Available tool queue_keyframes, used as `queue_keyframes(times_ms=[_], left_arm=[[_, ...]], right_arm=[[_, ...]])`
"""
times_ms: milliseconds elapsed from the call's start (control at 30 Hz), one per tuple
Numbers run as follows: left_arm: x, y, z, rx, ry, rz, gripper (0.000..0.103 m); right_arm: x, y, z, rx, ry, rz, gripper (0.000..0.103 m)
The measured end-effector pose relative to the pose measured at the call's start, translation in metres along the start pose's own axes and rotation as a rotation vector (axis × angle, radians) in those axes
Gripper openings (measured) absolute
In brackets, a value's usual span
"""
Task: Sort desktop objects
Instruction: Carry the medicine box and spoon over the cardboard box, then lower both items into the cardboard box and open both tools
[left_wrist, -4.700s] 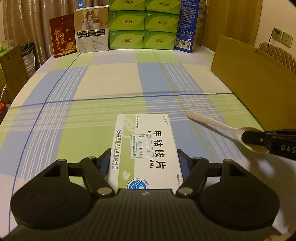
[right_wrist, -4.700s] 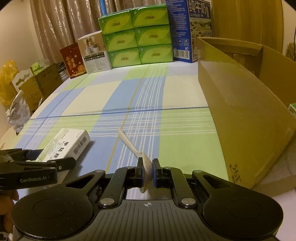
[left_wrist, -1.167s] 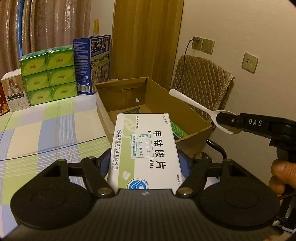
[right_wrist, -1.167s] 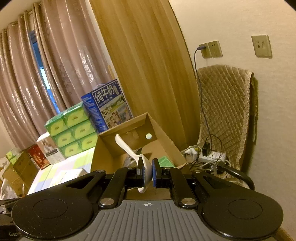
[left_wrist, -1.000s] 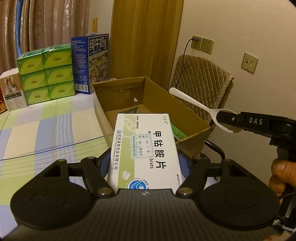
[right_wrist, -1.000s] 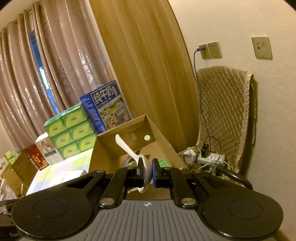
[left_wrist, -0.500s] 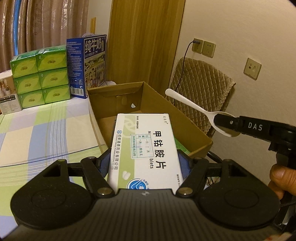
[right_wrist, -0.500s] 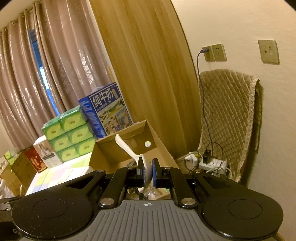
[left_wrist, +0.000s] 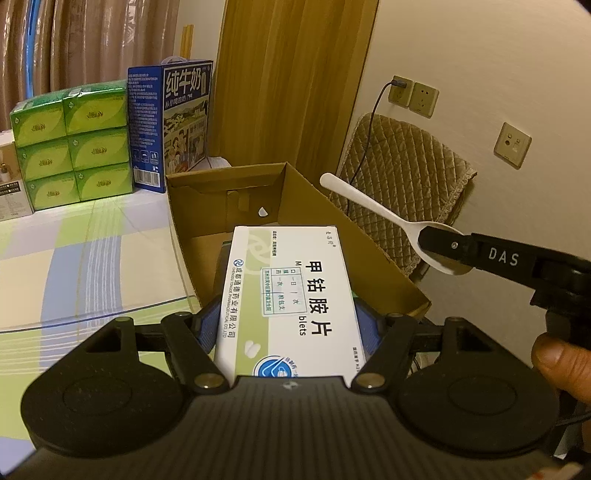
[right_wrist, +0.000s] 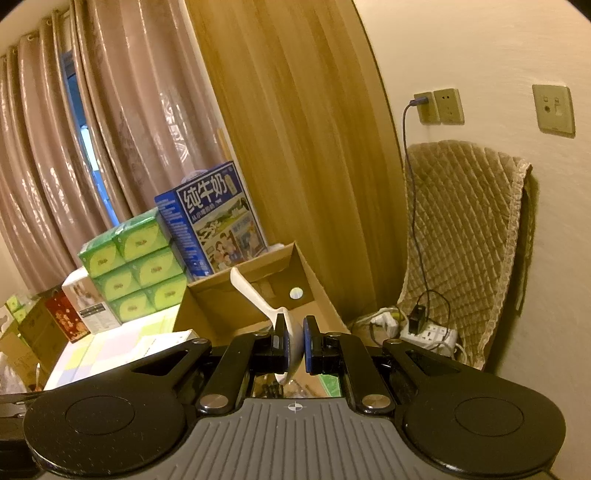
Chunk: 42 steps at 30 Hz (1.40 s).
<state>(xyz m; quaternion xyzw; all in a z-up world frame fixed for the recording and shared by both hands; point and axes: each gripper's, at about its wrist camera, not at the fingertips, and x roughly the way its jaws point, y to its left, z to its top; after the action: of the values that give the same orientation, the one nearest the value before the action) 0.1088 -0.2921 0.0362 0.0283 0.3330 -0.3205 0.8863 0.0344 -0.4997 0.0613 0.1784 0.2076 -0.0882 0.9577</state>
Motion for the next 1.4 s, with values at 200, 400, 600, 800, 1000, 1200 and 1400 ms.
queue_keyframes(times_ms=[200,400,600,800,1000,1200,1400], left_arm=[[0.008,0.002,0.006,-0.007,0.002,-0.005,0.067],[0.017,0.007,0.015,-0.011,0.002,-0.003,0.067],[0.028,0.016,0.027,-0.036,-0.002,0.003,0.067],[0.038,0.022,0.038,-0.046,-0.010,0.001,0.067],[0.049,0.027,0.049,-0.058,-0.013,0.005,0.067],[0.061,0.035,0.056,-0.070,-0.003,0.005,0.067],[0.073,0.041,0.060,-0.078,0.002,0.000,0.067]], right_arm=[[0.008,-0.001,0.007,-0.014,-0.003,-0.001,0.005],[0.019,0.000,0.013,-0.031,-0.004,-0.003,0.005],[0.031,0.002,0.018,-0.034,0.002,-0.001,0.005],[0.042,0.004,0.026,-0.035,0.001,0.000,0.005],[0.053,0.005,0.034,-0.044,-0.002,-0.001,0.005],[0.064,0.007,0.039,-0.055,0.004,-0.001,0.004],[0.072,0.009,0.042,-0.057,0.006,0.000,0.005]])
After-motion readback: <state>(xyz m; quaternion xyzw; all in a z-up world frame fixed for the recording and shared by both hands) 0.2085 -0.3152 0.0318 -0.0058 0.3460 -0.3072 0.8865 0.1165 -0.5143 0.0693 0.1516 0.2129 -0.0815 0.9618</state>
